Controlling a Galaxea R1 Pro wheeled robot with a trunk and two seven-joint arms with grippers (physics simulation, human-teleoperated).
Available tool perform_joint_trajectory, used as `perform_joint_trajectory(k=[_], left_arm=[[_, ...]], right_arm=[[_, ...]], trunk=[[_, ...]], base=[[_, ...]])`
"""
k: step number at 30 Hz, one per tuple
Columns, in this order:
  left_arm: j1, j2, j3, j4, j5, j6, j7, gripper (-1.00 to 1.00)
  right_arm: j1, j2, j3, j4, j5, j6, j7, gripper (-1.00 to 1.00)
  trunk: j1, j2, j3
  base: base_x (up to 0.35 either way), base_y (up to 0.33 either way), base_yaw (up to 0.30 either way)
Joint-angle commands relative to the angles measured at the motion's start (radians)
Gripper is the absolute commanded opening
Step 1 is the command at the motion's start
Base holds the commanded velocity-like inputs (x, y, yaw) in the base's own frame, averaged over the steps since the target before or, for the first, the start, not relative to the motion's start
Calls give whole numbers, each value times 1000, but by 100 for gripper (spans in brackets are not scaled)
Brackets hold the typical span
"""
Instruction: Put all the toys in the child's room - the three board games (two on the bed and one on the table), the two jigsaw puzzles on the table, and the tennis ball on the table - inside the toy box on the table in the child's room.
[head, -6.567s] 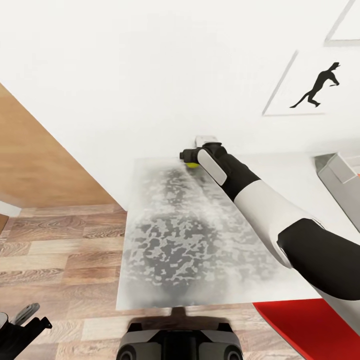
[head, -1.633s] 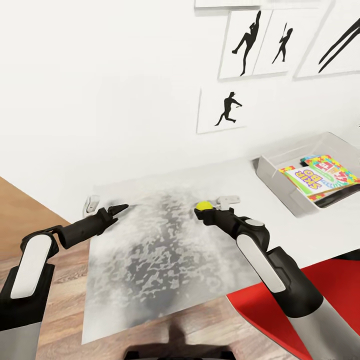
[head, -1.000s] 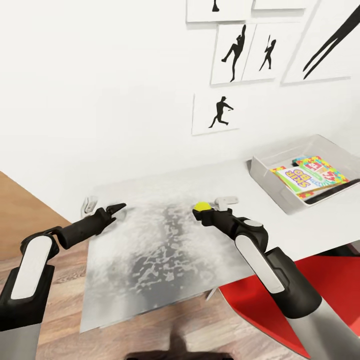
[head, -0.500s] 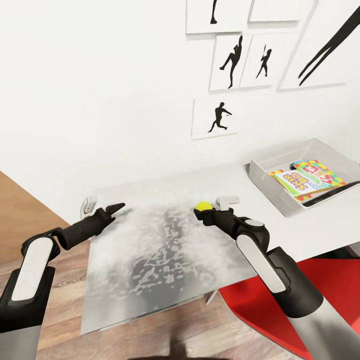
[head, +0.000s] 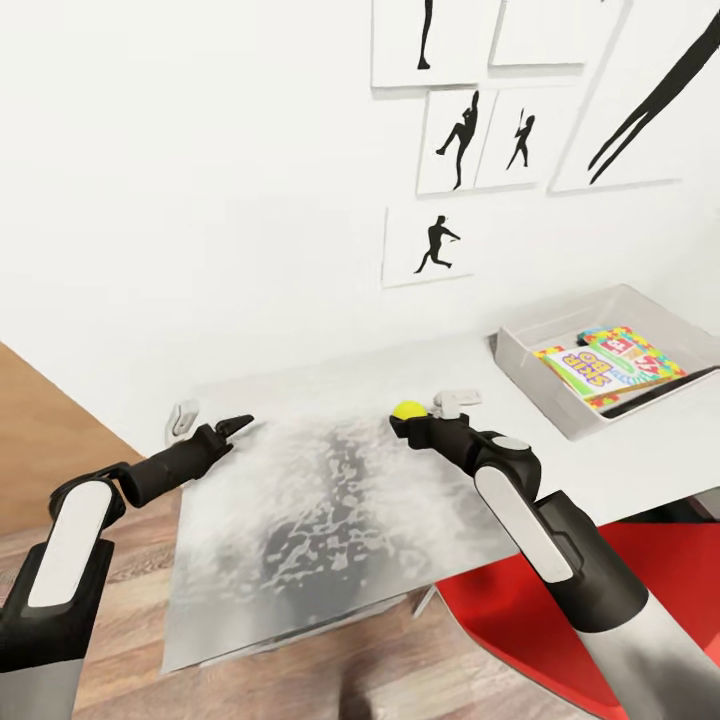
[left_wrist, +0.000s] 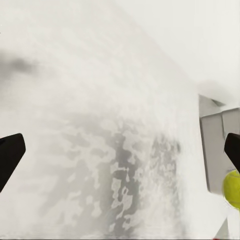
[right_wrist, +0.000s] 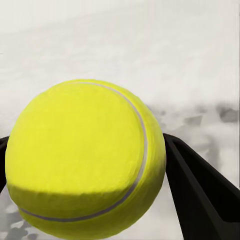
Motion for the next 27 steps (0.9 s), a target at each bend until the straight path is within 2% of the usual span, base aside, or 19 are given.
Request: perform_joint_trajectory(k=[1,5,7,11,12,13,19,21,22,23,27], left_arm=[[4,-1,-8,1,10,3,10,100],[34,-15,-62,6,16,-21,4,100],[46,-25,-74,7,17,-28,3,100],[84,-72,-90,9,11,-39,2,100],[105,-83,-93,9,10,-40,2,100],[150,-93,-94,8,8,-46,1,100],[187,-98,-96,6,-3,-61,3,100],[190,-100,-96,7,-21,-62,3,100],[192,-102,-97,8,-47,-63,3,100],[193,-102,-97,9,-58,-65,3,100],[215,-98,-112,11,-46,-57,-16,100]], right_arm=[[-1,-1,2,-1,-12,0,-12,-100],[-12,-2,-2,-1,-12,3,-12,-100],[-16,-3,-4,-1,-11,5,-12,-100],[-29,-3,-6,-1,-12,7,-12,-100],[-31,-3,-7,-1,-12,7,-12,-100],[-35,-4,-7,-1,-12,8,-12,-100],[-37,-17,-13,-1,-12,8,-8,-100],[-37,-18,-15,-1,-12,7,-8,-100],[-37,-18,-16,-1,-12,5,-8,-100],[-36,-19,-16,-1,-12,4,-8,-100],[-53,4,5,-13,-30,13,1,-100]], trunk=[[0,-1,1],[0,-1,7],[0,-1,10],[0,-1,17],[0,-1,19],[0,-1,20],[0,-1,30],[0,-1,32],[0,-1,33],[0,-1,33],[0,-1,33]], base=[[0,0,0],[0,0,0],[0,0,0],[0,0,0],[0,0,0],[0,0,0],[0,0,0],[0,0,0],[0,0,0],[0,0,0],[0,0,0]])
